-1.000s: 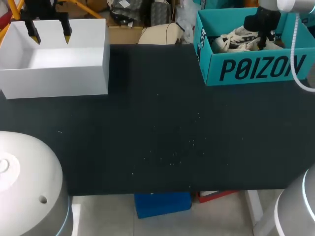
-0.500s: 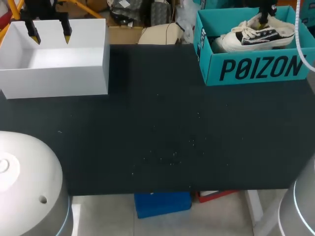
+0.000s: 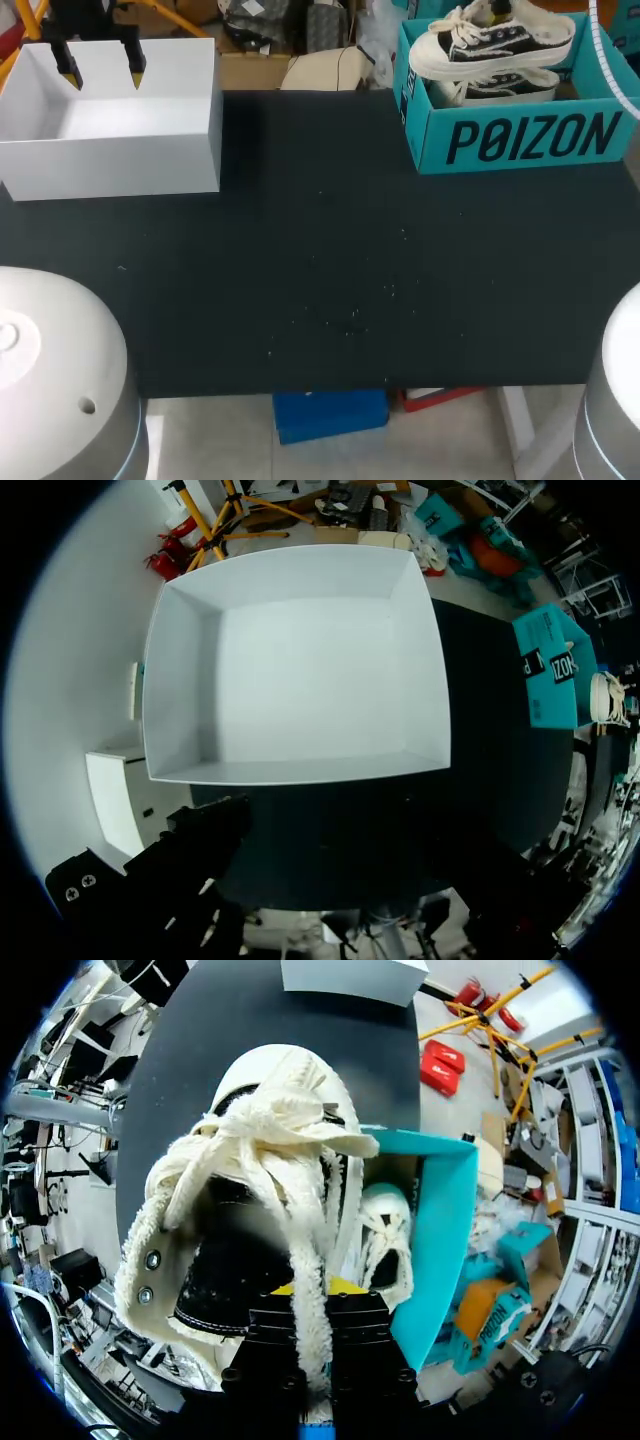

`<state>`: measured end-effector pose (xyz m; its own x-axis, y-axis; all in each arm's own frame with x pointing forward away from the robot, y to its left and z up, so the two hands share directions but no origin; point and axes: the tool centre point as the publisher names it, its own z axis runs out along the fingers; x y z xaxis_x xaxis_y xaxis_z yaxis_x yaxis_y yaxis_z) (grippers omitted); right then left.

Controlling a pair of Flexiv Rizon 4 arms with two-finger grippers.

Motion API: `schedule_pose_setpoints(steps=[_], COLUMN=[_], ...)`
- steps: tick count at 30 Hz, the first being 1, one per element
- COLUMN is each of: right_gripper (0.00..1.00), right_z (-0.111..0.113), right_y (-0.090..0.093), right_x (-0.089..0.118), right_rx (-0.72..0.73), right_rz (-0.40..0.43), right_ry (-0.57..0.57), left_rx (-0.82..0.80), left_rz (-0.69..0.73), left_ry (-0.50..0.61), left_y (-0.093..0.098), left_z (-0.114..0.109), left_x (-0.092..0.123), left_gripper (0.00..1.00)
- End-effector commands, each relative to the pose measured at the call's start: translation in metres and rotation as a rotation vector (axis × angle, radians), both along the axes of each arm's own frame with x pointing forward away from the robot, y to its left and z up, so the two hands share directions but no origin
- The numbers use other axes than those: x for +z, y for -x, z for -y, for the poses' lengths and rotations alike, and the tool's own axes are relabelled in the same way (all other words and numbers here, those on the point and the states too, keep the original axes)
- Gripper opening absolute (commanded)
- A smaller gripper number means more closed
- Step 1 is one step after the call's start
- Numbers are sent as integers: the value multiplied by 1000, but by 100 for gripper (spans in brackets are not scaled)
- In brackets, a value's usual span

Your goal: Take the shoe out of the shoebox, open the shoe tongue, remove and reinsert the insole, then place the shoe into the shoebox

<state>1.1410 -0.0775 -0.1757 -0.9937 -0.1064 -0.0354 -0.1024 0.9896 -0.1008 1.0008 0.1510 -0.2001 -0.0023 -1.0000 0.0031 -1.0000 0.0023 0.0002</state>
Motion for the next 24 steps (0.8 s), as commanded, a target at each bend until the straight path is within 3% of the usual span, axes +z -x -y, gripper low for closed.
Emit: schedule_pose_setpoints(steps=[1, 14, 19, 24], right_gripper=[0, 0, 0, 0], right_z=[-25, -99, -136, -177], right_y=[75, 175, 200, 224], right_x=[40, -14, -39, -81], right_rx=[-3, -21, -20, -15], right_rz=[138, 133, 131, 119], right_ry=[45, -10, -46, -99], left_rx=[1, 1, 1, 1], left_rz=[-1, -1, -1, -1], left_ry=[-2, -2, -2, -2], left_y=[0, 0, 0, 0], left_z=[0, 0, 0, 0], left_x=[0, 0, 0, 0], left_gripper=[100, 100, 100, 100])
